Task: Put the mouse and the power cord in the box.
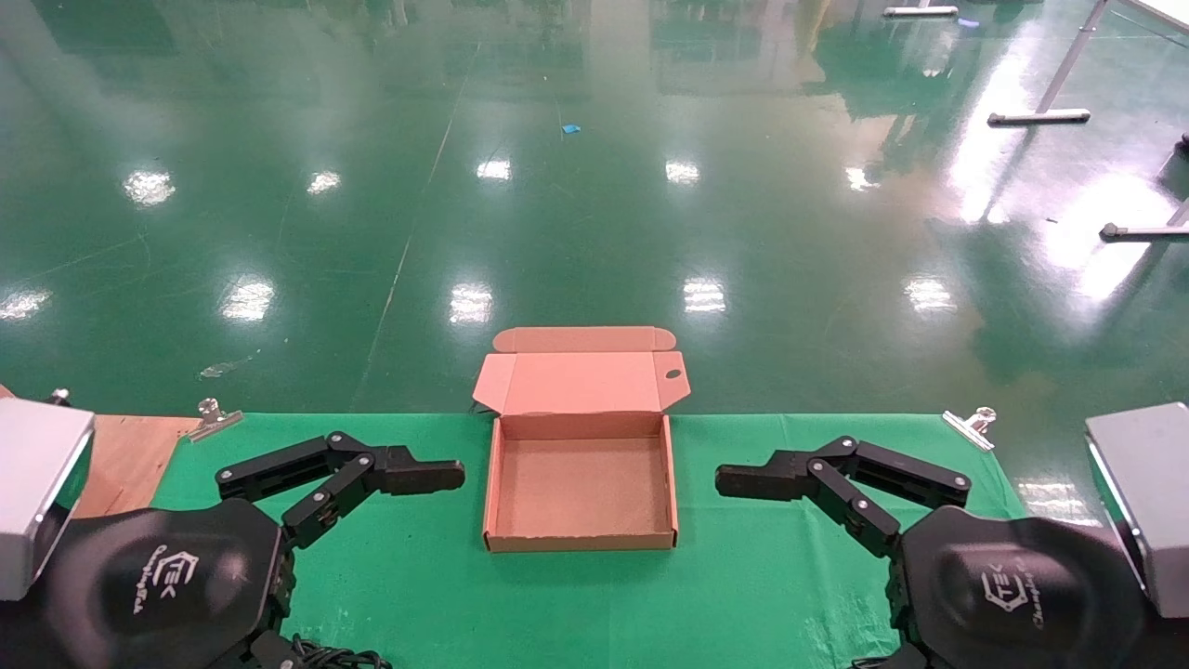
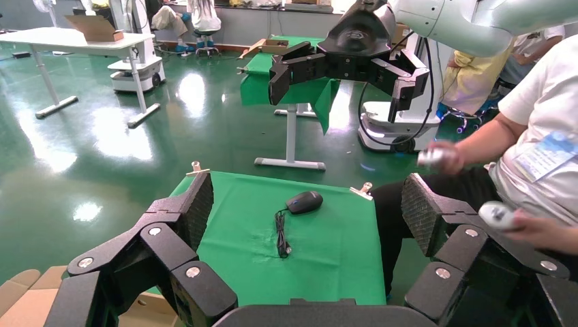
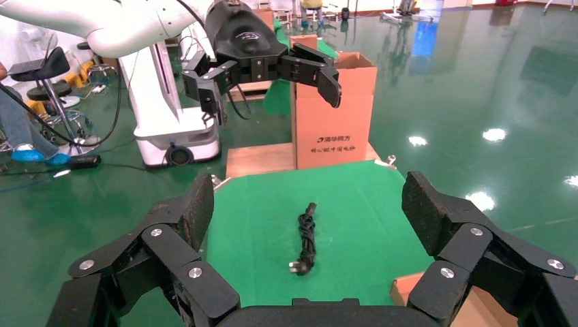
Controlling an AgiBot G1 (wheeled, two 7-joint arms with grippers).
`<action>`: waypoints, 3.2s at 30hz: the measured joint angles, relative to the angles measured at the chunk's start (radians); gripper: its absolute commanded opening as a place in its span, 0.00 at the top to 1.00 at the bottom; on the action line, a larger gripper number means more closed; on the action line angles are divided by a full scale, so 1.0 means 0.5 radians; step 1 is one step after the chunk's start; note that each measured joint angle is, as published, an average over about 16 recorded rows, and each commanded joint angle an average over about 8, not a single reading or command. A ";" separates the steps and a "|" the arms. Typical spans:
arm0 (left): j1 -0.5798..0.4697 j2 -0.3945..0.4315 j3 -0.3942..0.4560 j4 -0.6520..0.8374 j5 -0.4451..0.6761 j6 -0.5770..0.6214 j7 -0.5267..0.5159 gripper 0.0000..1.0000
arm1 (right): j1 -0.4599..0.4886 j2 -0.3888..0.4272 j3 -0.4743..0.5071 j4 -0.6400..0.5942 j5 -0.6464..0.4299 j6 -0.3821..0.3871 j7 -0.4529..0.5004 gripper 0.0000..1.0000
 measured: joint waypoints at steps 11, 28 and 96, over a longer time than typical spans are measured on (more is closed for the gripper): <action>-0.007 0.012 0.016 0.015 0.025 0.004 0.008 0.00 | 0.014 -0.001 -0.019 -0.006 -0.057 -0.010 -0.024 0.00; -0.368 0.191 0.431 0.500 0.834 0.125 0.228 0.00 | 0.473 -0.229 -0.526 -0.326 -1.318 -0.056 -0.372 0.00; -1.064 1.033 1.073 2.545 2.142 -0.571 1.394 1.00 | 1.078 -1.239 -1.076 -2.516 -2.568 0.816 -1.730 1.00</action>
